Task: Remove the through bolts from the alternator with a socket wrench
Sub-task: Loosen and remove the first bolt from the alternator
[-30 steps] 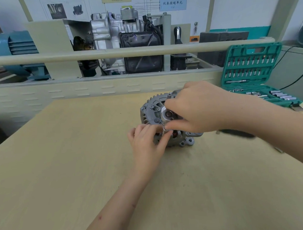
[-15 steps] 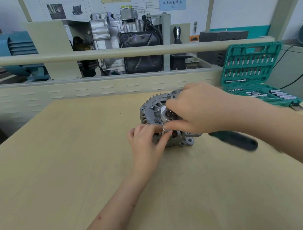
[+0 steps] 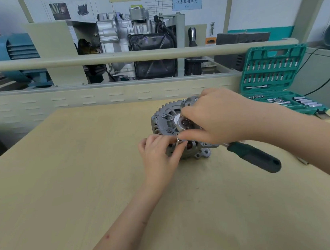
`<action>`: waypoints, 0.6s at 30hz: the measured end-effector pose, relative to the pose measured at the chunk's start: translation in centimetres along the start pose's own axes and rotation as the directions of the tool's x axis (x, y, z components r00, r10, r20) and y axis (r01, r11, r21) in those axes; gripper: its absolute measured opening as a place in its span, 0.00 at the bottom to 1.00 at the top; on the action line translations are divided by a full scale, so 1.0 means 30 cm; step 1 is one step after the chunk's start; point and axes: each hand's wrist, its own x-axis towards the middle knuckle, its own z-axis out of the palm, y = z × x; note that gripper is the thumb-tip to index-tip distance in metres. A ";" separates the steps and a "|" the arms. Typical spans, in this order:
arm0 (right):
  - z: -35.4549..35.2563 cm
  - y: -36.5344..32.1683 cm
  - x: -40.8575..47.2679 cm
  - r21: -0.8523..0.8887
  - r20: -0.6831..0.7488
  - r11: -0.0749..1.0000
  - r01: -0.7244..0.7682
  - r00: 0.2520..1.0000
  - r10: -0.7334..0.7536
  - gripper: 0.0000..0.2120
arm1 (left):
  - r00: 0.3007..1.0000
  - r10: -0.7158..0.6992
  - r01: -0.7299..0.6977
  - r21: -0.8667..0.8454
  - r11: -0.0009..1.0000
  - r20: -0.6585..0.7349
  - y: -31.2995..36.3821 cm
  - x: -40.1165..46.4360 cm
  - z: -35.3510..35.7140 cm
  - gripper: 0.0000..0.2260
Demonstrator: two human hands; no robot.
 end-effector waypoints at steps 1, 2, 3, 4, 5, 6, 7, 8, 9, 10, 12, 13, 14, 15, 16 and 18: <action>0.001 -0.001 0.000 0.008 0.004 1.000 0.003 1.000 -0.003 0.23 | 1.000 0.001 -0.001 -0.003 1.000 -0.003 -0.001 -0.001 0.001 0.08; 0.003 0.002 0.001 0.021 0.003 1.000 0.006 1.000 -0.006 0.22 | 1.000 -0.002 0.002 -0.007 1.000 0.000 -0.003 -0.002 0.002 0.09; 0.003 0.008 0.001 0.039 -0.003 0.999 0.009 1.000 -0.008 0.20 | 1.000 -0.005 0.005 -0.010 1.000 0.010 -0.007 -0.004 0.002 0.09; 0.004 0.017 0.000 0.058 -0.010 0.998 0.013 1.000 -0.013 0.20 | 1.000 0.000 0.000 -0.009 1.000 0.023 -0.010 -0.007 0.002 0.09; 0.005 0.027 -0.002 0.072 -0.012 0.997 0.023 1.000 -0.022 0.20 | 0.999 0.016 -0.016 -0.002 1.000 0.038 -0.012 -0.009 0.002 0.11; 0.008 0.036 -0.005 0.081 -0.005 0.996 0.037 0.999 -0.037 0.20 | 0.998 0.036 -0.036 0.005 0.999 0.053 -0.014 -0.011 0.001 0.12; 0.012 0.042 -0.007 0.089 0.006 0.995 0.052 0.999 -0.053 0.19 | 0.997 0.049 -0.050 0.009 0.999 0.063 -0.013 -0.012 0.001 0.11; 0.014 0.043 -0.010 0.099 0.016 0.993 0.065 0.998 -0.067 0.17 | 0.997 0.049 -0.050 0.010 0.999 0.064 -0.013 -0.011 0.001 0.10; 0.015 0.041 -0.011 0.105 0.019 0.992 0.073 0.997 -0.075 0.16 | 0.998 0.038 -0.038 0.011 0.999 0.056 -0.012 -0.010 0.001 0.08; 0.013 0.039 -0.012 0.100 0.013 0.992 0.076 0.997 -0.078 0.17 | 0.999 0.021 -0.022 0.013 1.000 0.048 -0.012 -0.008 0.002 0.07; 0.010 0.039 -0.010 0.061 0.000 0.996 0.066 0.998 -0.067 0.23 | 0.999 -0.004 0.003 0.017 1.000 0.041 -0.009 -0.004 0.002 0.06; 0.008 0.039 -0.009 0.044 0.000 0.998 0.052 0.999 -0.052 0.25 | 0.999 -0.011 0.010 0.017 1.000 0.040 -0.007 -0.003 0.001 0.06; 0.004 0.035 -0.009 0.037 0.003 0.999 0.030 1.000 -0.030 0.27 | 0.999 -0.015 0.015 0.016 1.000 0.040 -0.005 -0.001 0.001 0.06; 0.000 0.028 -0.010 0.037 0.011 0.999 0.007 1.000 -0.008 0.28 | 0.999 -0.019 0.019 0.015 1.000 0.039 -0.003 0.000 0.000 0.06; -0.002 0.021 -0.010 0.042 0.023 0.999 -0.009 1.000 0.008 0.28 | 0.999 -0.022 0.021 0.016 1.000 0.038 -0.002 0.001 0.000 0.07; -0.001 0.014 -0.013 0.055 0.036 0.998 -0.008 0.999 0.006 0.28 | 0.999 -0.021 0.020 0.027 0.999 0.034 0.000 -0.001 0.000 0.07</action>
